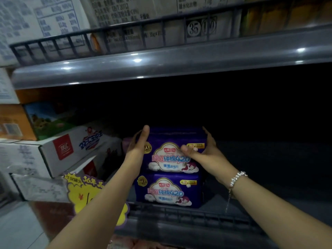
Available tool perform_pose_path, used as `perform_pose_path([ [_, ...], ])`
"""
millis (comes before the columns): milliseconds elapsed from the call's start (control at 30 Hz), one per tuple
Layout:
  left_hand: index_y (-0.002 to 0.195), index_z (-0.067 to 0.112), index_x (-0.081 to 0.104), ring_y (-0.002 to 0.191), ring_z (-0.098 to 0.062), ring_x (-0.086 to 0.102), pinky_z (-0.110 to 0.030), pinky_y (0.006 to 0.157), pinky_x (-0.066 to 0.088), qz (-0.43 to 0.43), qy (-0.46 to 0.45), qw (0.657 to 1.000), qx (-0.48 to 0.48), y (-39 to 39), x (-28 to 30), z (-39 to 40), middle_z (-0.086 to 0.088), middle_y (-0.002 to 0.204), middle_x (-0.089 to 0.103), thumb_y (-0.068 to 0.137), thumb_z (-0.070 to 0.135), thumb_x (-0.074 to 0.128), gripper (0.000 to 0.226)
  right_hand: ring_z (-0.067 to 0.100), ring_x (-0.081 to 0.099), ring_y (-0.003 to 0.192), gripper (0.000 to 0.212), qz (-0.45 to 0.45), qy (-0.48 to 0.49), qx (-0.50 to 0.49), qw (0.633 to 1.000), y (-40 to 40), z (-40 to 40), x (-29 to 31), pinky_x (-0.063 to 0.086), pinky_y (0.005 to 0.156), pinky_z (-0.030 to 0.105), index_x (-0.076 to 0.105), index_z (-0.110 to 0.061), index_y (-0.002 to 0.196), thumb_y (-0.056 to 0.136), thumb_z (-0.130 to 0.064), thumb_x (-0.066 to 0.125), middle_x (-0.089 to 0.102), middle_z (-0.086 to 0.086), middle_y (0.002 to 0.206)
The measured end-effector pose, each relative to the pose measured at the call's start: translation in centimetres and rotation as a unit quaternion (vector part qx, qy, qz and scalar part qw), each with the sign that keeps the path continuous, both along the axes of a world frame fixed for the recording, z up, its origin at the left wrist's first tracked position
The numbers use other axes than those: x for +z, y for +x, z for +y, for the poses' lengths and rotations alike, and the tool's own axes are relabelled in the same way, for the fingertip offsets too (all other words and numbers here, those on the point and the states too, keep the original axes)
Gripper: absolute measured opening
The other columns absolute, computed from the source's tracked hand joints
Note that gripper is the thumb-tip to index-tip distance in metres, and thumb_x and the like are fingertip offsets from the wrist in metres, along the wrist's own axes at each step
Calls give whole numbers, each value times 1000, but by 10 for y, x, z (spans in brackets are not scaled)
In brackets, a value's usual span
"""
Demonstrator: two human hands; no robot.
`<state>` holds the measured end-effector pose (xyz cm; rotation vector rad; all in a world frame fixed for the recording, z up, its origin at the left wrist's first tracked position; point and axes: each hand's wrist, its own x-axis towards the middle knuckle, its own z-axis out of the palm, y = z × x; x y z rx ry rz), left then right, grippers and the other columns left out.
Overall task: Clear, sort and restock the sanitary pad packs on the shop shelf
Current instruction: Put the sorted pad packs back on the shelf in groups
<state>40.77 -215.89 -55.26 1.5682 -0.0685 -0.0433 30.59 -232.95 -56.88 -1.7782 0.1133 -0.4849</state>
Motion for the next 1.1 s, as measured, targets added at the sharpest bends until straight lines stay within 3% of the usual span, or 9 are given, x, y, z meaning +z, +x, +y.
perform_pose_path([
  [100, 141, 28, 43, 136, -30, 36, -36, 99, 31, -43, 27, 999, 12, 1, 0, -4, -5, 150, 40, 89, 65, 43, 64, 21, 41, 134, 131, -16, -13, -54, 998, -1, 6, -3, 44, 106, 44, 15, -33, 151, 39, -64, 75, 25, -1, 153],
  [233, 149, 28, 32, 140, -31, 30, -44, 109, 28, -38, 46, 998, 14, -2, 0, -3, -5, 155, 32, 88, 67, 40, 73, 20, 42, 131, 121, -17, -26, -71, 997, -7, 11, -5, 44, 105, 41, 23, -30, 148, 43, -63, 72, 27, -1, 151],
  [367, 149, 27, 29, 135, -26, 37, -29, 92, 31, -113, 51, 992, 18, -28, 0, 8, -4, 150, 38, 92, 58, 44, 66, 18, 49, 126, 125, -33, -9, -71, 997, -20, 18, -6, 48, 102, 41, 24, -30, 148, 40, -69, 73, 36, 2, 148],
  [467, 152, 26, 19, 137, -11, 30, -23, 100, 27, -170, 48, 984, -1, -60, -8, 22, 10, 150, 32, 93, 53, 46, 70, 18, 38, 136, 128, -51, -9, -100, 994, -38, 27, -6, 41, 109, 44, 14, -29, 152, 46, -69, 72, 26, 0, 154],
  [600, 148, 24, 31, 135, -4, 35, -24, 108, 32, -200, 37, 979, -4, -115, -29, 42, 10, 147, 37, 97, 44, 46, 56, 10, 30, 136, 88, -77, -36, -127, 988, -73, 49, -18, 32, 108, 21, 22, -21, 150, 80, -40, 71, 25, -8, 141],
  [700, 137, 24, 44, 122, 2, 47, -9, 95, 39, -198, 28, 980, 6, -153, -55, 59, 14, 134, 49, 99, 34, 46, 39, 4, 35, 129, 60, -91, -58, -102, 989, -99, 75, -40, 27, 98, 0, 39, -24, 139, 87, -31, 67, 30, -13, 134],
  [767, 124, 26, 51, 111, 7, 51, -3, 83, 40, -186, 24, 982, 13, -175, -75, 70, 14, 122, 55, 100, 27, 48, 25, 1, 38, 125, 46, -87, -70, -73, 991, -115, 95, -59, 30, 101, 4, 46, -29, 129, 88, -29, 67, 37, -15, 130],
  [900, 115, 17, 58, 96, 18, 53, -1, 79, 39, -161, 19, 986, 33, -203, -120, 97, 8, 112, 60, 99, 12, 48, 19, -3, 45, 120, 36, -53, -93, -15, 994, -136, 131, -104, 36, 100, 11, 53, -31, 123, 90, -31, 66, 46, -23, 123],
  [1100, 108, 18, 63, 92, 14, 55, -2, 77, 40, -72, 59, 993, 70, -212, -207, 148, 5, 109, 62, 99, 10, 49, 18, 4, 55, 116, 28, 81, -106, 80, 988, -136, 180, -184, 47, 100, 31, 54, -44, 113, 90, -31, 65, 57, -18, 123],
])
